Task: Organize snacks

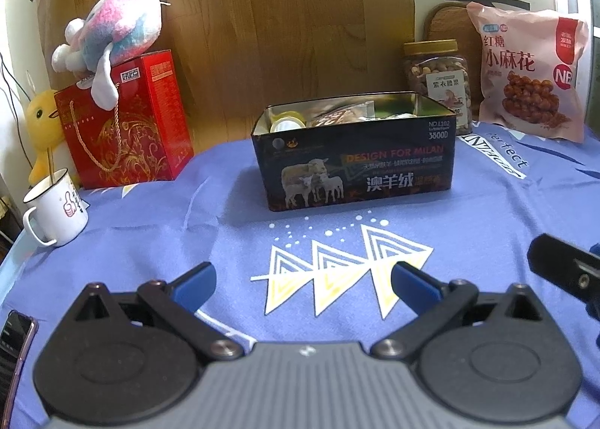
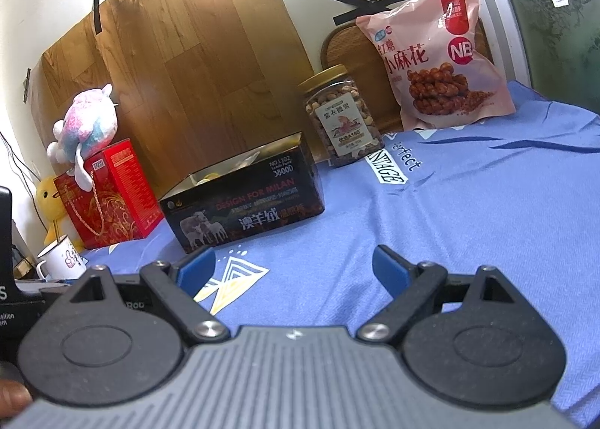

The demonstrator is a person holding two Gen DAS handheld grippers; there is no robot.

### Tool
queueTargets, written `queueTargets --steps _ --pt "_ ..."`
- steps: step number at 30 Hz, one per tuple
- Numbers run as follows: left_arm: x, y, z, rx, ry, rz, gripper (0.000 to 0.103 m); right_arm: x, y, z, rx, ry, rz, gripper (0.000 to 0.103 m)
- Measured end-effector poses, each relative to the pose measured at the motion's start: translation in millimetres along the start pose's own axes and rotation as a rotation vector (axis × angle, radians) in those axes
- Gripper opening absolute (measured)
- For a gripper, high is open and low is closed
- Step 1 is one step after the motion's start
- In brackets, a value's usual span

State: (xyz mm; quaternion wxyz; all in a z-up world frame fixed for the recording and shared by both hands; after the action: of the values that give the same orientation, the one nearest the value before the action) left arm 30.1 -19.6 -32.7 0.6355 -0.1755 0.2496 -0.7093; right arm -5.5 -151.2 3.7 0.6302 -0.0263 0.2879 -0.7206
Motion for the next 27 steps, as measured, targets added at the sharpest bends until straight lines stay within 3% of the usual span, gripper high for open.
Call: queueTargets --steps 27 --pt "3.0 3.0 -3.5 -0.016 0.015 -0.001 0.103 1.3 0.0 -0.5 0.002 0.004 0.001 0.093"
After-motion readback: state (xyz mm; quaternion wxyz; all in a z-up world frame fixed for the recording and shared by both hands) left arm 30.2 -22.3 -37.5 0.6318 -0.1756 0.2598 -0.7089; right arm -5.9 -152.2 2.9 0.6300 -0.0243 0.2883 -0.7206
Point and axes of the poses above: each gripper's, at about its wrist camera, not at the fingertips, and y roughly the way its jaws point, x to its right, z to its top, the point moved 9 cm from there along y, roughly the way its jaws point, and after that the axes turned 8 degrees about -z, right-handed, at the moved point
